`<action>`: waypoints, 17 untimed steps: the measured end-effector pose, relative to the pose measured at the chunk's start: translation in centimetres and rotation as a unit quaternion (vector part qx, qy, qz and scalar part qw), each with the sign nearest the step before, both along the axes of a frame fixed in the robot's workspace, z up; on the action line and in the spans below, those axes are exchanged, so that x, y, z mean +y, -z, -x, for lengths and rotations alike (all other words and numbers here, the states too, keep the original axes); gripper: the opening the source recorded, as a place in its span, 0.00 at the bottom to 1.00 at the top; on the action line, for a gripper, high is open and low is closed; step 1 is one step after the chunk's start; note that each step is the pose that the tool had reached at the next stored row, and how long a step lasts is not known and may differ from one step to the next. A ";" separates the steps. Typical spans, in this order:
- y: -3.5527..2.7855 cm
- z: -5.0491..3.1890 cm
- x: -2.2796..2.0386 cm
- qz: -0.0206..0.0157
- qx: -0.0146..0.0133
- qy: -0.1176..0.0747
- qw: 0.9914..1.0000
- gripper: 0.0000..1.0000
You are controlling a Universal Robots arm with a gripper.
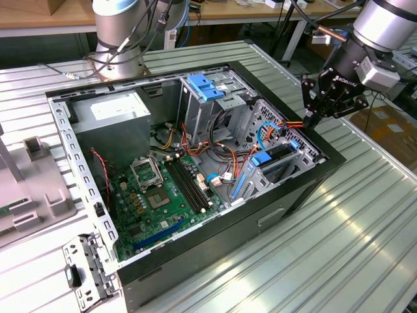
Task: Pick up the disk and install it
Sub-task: 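Insert the first disk wire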
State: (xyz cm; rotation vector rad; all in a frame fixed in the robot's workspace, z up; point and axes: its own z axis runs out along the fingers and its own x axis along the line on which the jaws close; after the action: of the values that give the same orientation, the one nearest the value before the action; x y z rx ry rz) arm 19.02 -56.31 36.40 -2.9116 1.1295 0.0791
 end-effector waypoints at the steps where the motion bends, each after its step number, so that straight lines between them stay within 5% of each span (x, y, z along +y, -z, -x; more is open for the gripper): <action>1: 0.00 0.00 0.00 0.000 0.000 0.000 1.000 0.18; 6: -0.78 0.01 0.31 -0.001 0.000 0.000 1.000 0.17; 17: -0.88 0.56 0.35 -0.003 0.000 0.000 1.000 0.17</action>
State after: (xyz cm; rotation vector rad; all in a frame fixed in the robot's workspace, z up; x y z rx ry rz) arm 18.46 -55.96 37.28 -2.9066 1.1275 0.0821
